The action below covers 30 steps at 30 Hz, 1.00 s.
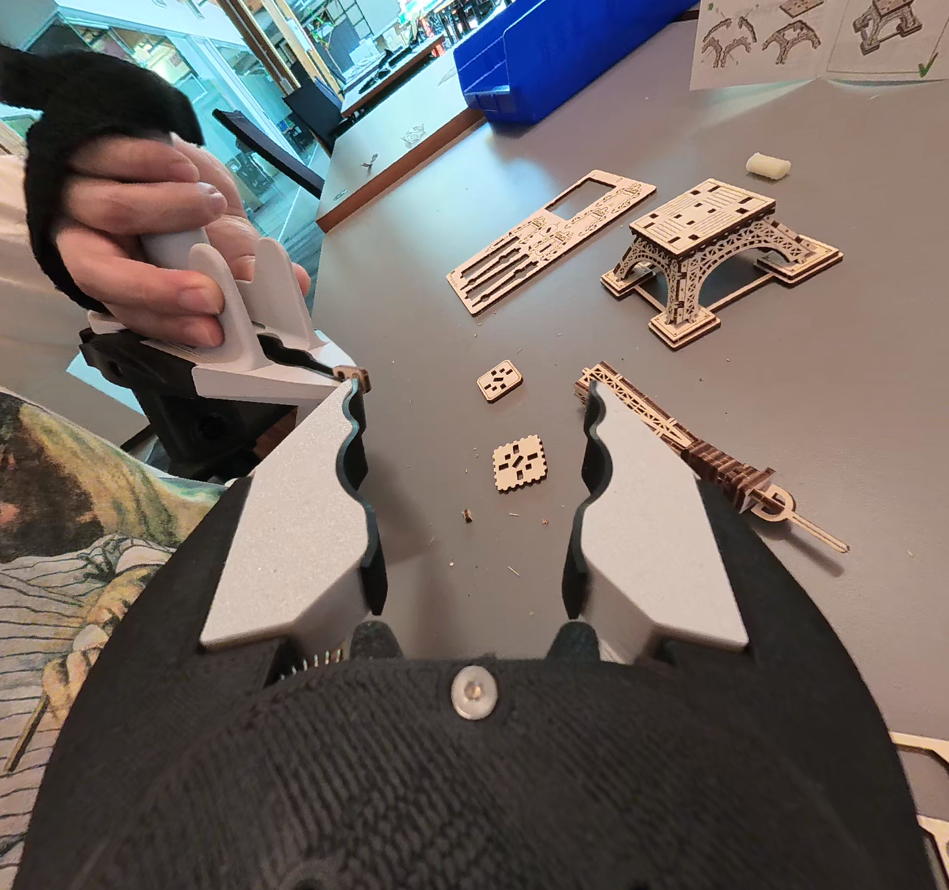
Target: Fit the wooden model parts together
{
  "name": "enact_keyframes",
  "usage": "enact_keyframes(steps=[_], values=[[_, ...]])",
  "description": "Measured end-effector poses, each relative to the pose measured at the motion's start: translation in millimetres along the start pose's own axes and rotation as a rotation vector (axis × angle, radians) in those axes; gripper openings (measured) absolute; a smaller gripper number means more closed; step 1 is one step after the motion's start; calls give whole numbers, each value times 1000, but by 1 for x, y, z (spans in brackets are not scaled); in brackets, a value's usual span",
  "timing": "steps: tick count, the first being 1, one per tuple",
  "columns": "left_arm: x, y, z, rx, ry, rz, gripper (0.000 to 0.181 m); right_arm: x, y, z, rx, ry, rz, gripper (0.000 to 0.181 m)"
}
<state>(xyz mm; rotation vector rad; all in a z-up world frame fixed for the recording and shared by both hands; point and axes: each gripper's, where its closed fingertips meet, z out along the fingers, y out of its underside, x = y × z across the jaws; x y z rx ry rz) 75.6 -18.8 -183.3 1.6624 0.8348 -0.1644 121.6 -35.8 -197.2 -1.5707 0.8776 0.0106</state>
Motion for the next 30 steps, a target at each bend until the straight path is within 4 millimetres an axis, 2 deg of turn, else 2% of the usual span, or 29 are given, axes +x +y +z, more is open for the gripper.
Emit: enact_keyframes(steps=[9,14,16,21,25,30], values=[[3,-1,1,8,16,24,0,2,1,1,-2,28,-32,84],[7,-4,2,31,41,90,1,2,3,3,-11,32,-53,79],[9,-5,4,37,60,104,1,0,5,4,-21,21,-65,70],[9,-1,6,12,75,-15,1,0,0,2,10,48,-111,67],[2,2,1,-28,30,-187,0,2,-5,0,41,57,-99,86],[6,2,1,-77,29,-258,0,-4,-4,4,38,35,-127,71]])
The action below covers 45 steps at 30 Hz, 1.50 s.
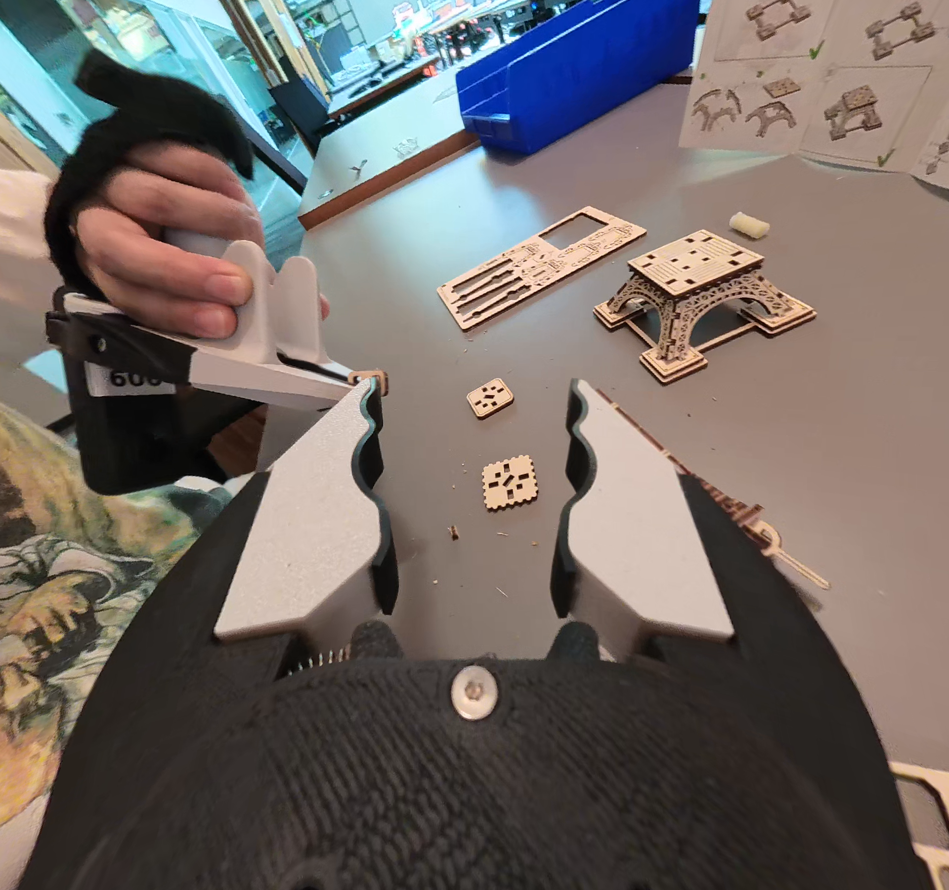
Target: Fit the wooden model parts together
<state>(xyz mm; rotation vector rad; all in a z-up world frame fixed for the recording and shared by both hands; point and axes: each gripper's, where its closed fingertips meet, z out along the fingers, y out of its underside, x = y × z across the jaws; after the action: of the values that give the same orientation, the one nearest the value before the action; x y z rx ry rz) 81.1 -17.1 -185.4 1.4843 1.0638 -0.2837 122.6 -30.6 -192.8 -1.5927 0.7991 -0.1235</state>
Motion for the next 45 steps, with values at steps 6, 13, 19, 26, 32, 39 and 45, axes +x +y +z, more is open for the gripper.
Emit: enact_keyframes(steps=[6,13,19,26,32,39,45], values=[[-7,1,0,10,-8,-97,1,-5,-4,-1,33,-59,33,70],[-42,21,8,-36,-107,-189,1,-14,16,15,-110,-17,-75,94],[-12,35,4,-100,-71,-228,1,28,-18,-21,73,74,40,82],[-13,19,-1,-67,-114,-242,1,-3,-50,-28,282,-84,-6,70],[-31,16,-16,78,-193,-735,0,-51,-57,-42,370,-410,-50,52],[-48,22,-18,336,-262,-1550,0,-68,-48,-33,364,-423,-180,45],[-48,40,-16,639,-263,-2266,1,-55,-40,-29,344,-135,-612,41]])
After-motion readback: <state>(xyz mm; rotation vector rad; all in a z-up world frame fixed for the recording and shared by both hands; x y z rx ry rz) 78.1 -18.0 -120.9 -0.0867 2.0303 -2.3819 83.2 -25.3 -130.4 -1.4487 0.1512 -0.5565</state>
